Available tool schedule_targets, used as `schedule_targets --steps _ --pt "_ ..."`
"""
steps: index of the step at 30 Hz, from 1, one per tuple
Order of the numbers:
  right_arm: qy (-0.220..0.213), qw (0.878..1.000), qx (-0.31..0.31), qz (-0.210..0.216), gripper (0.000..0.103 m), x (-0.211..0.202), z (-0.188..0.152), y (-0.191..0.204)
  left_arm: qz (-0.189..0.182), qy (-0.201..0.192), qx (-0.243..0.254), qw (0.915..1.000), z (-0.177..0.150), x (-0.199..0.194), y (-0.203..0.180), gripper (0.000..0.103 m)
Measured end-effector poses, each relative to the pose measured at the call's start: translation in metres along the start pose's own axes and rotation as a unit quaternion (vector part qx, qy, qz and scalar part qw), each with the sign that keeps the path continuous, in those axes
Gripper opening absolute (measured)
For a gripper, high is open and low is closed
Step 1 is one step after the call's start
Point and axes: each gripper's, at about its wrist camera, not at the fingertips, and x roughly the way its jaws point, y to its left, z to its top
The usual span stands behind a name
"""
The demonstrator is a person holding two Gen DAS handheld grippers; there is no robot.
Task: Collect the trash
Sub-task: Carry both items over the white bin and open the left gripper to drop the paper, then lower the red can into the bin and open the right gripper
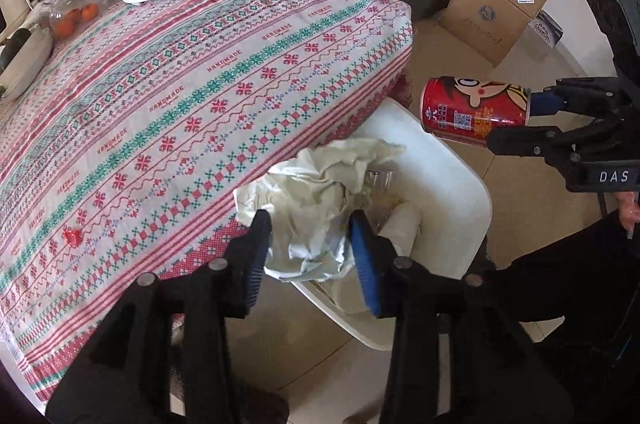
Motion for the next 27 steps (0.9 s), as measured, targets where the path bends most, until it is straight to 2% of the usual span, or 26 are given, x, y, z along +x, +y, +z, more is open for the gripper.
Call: schedule_targets --steps 2,4,11,17,27 --pt "0.001 1.000 0.003 0.001 0.054 0.000 -0.001 -0.002 0.004 -0.008 0.004 0.9999 0.001 -0.003 -0.001 0.058" --pt "0.003 1.000 0.004 0.001 0.054 0.000 -0.002 -0.004 0.009 -0.014 0.007 0.9998 0.002 -0.006 -0.001 0.064" --pt "0.014 1.000 -0.004 0.002 0.054 0.004 -0.002 0.002 0.037 -0.024 -0.006 0.9990 0.004 -0.012 0.010 0.077" --pt "0.024 1.000 -0.017 0.005 0.054 0.011 0.001 0.012 0.050 -0.028 -0.029 0.9979 0.003 -0.019 0.022 0.082" --pt "0.027 0.999 -0.029 0.007 0.055 0.017 0.004 0.023 0.065 -0.038 -0.044 0.9962 0.001 -0.030 0.030 0.083"
